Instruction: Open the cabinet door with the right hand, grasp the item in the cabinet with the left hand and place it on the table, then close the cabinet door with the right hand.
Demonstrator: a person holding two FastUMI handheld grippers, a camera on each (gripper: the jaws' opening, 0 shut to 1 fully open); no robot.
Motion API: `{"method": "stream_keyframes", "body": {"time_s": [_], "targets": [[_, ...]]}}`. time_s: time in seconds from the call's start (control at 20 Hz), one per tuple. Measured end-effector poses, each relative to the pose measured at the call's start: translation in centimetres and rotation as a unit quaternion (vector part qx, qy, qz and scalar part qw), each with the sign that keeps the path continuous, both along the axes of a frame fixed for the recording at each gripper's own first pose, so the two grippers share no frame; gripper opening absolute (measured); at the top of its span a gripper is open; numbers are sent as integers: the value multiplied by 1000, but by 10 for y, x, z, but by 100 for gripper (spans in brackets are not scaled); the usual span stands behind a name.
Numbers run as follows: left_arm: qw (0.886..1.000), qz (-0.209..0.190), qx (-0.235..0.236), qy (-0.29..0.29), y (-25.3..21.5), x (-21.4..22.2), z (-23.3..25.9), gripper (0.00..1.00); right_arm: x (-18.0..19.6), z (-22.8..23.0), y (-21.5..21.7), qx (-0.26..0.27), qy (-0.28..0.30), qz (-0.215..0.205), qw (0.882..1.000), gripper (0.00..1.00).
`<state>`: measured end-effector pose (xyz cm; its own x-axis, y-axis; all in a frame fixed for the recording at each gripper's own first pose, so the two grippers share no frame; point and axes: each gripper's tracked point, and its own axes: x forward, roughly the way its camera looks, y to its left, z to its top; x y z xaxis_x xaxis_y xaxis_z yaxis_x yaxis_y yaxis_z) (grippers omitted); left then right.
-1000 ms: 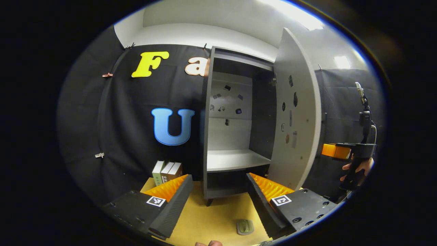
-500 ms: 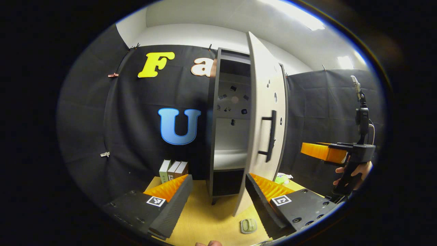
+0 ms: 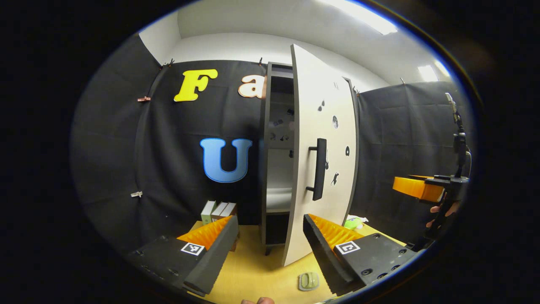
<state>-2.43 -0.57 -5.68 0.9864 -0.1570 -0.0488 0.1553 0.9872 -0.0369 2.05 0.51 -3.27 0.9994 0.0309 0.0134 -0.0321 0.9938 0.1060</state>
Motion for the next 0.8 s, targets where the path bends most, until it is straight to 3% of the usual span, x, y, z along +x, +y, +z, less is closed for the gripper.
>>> {"method": "stream_keyframes", "body": {"time_s": [0.5, 0.8], "targets": [[999, 46, 12, -2, 14, -8, 8, 97, -15, -6, 2, -5, 0, 17, 1000, 97], [999, 44, 18, -7, 8, -17, 12, 97, -25, -10, -1, -10, 3, 13, 1000, 98]]}}
